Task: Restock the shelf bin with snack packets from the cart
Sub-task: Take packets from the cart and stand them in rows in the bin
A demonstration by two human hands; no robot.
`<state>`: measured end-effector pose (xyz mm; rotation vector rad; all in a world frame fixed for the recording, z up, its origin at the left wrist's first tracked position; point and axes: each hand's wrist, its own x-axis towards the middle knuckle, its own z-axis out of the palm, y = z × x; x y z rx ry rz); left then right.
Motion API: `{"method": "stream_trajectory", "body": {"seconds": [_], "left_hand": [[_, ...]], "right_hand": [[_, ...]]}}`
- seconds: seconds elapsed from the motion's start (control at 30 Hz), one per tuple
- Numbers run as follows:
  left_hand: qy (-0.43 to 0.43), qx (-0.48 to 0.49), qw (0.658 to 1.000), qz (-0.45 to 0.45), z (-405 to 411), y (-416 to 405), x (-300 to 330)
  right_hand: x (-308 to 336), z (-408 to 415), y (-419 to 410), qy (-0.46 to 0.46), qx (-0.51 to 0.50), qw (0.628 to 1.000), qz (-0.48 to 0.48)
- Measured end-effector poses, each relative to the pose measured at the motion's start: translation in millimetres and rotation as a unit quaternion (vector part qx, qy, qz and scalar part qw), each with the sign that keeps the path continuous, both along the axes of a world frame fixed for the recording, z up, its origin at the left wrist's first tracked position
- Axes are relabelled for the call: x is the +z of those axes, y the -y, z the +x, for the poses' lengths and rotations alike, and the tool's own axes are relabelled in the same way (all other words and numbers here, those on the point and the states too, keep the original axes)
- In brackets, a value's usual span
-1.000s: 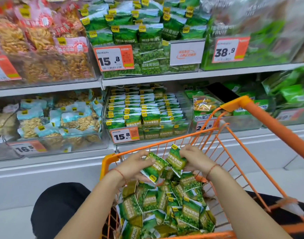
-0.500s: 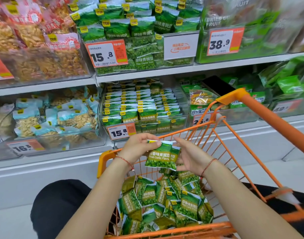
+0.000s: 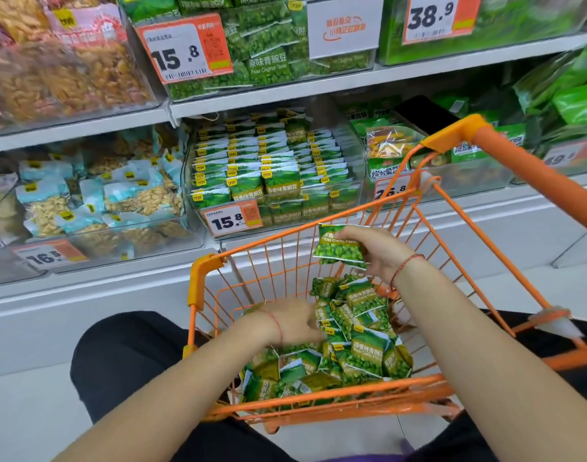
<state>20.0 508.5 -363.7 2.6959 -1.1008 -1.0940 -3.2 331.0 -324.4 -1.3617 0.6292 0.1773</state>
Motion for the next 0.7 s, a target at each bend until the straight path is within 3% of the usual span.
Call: {"method": "stream_trajectory", "body": {"seconds": [0.03,0.1,0.27,0.4,0.53,0.7], "left_hand": [[-0.023,-0.067,0.994,0.079,-14,5,-10],[-0.048,-0.114,0.98,0.157,-32,13,-27],[-0.066,-0.14,0.966,0.208,-32,18,-57],[-0.125,-0.043,0.983,0.129,-10,11,-49],[-0.112,0.03,0.993,0.001,22,5,-11],[-0.137,0.15,0.967,-0.155,49,-8,24]], "right_hand": [[-1,0,-1,0.004,0.006,1.0,0.012],[0,-2,-3,0.008,0.017,1.0,0.011],[-2,-4,-3,-0.015,0.022,1.0,0.003],[-5,-1,0,-0.01,0.001,1.0,0.027],[-5,2,0,-0.007,-0.024,0.999,0.037],[-5,1,-1,-0.027,-0.025,0.999,-0.027]]}}
